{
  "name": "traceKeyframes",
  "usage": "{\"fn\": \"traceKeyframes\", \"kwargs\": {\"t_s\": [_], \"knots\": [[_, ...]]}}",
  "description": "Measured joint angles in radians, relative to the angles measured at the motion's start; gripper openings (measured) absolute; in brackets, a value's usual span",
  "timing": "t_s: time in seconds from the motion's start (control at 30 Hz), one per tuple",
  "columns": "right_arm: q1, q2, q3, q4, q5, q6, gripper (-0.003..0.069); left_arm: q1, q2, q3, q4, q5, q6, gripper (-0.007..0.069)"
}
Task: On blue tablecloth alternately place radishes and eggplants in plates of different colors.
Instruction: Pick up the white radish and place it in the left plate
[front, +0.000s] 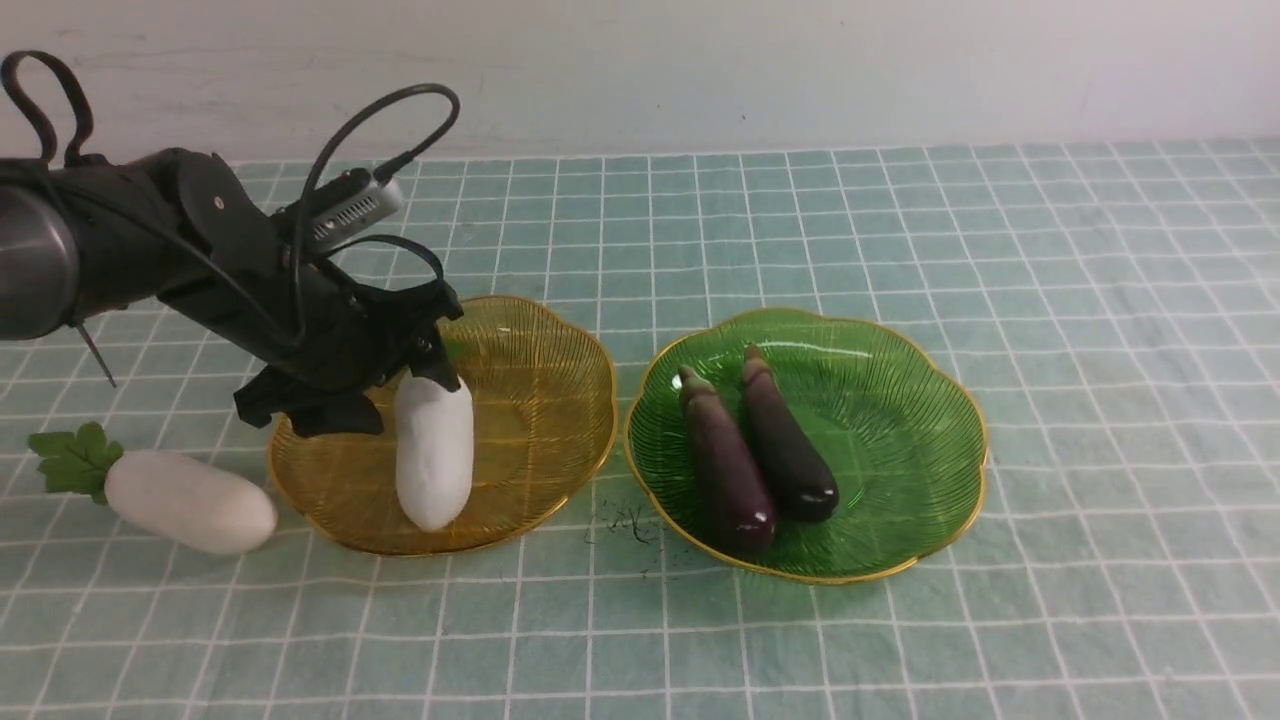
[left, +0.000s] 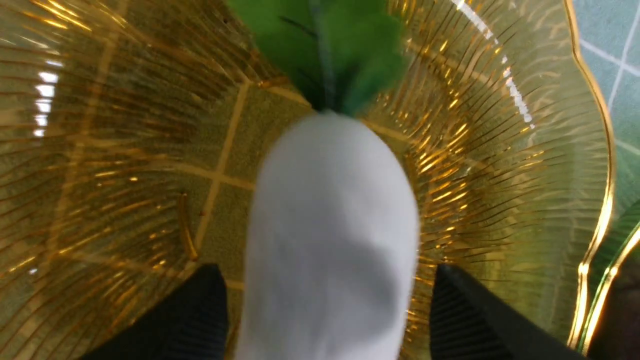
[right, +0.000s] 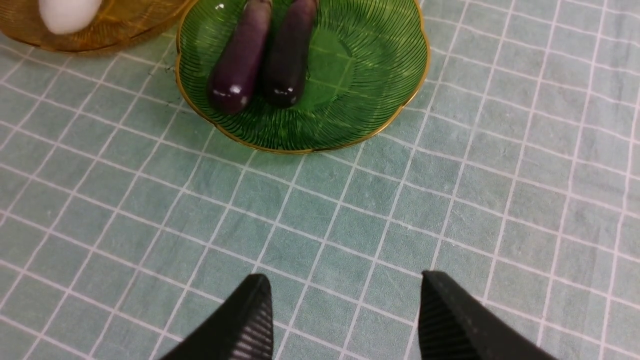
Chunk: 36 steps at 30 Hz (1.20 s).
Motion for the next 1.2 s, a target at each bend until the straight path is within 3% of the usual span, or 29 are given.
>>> {"fn": "traceKeyframes", "kwargs": {"t_s": [0.27, 0.47, 0.53, 0.63, 0.7, 0.8, 1.03, 1.2], "knots": [[0.000, 0.000, 0.000, 0.000, 0.008, 0.000, 0.0370, 0.004, -0.001, -0.070, 0.016, 0.121, 0.053, 0.0489], [0.000, 0.000, 0.000, 0.000, 0.008, 0.000, 0.0370, 0.100, -0.036, -0.362, 0.191, 0.413, 0.059, 0.0479], [0.000, 0.000, 0.000, 0.000, 0.008, 0.000, 0.0370, 0.134, -0.045, -0.439, 0.250, 0.507, 0.061, 0.0441], [0.000, 0.000, 0.000, 0.001, 0.010, 0.000, 0.0370, 0.206, -0.085, -0.525, 0.335, 0.554, 0.096, 0.0273], [0.000, 0.000, 0.000, 0.001, 0.018, 0.000, 0.0370, 0.261, -0.135, -0.489, 0.330, 0.572, 0.121, 0.0092], [0.000, 0.000, 0.000, 0.001, 0.023, 0.000, 0.0370, 0.312, -0.221, -0.368, 0.318, 0.575, 0.180, 0.0016], [0.000, 0.000, 0.000, 0.006, 0.025, 0.000, 0.0370, 0.413, -0.417, 0.000, 0.323, 0.580, 0.217, -0.0008], [0.000, 0.000, 0.000, 0.022, 0.011, 0.000, 0.0370, 0.426, -0.445, 0.195, 0.333, 0.563, 0.137, 0.0006]]}}
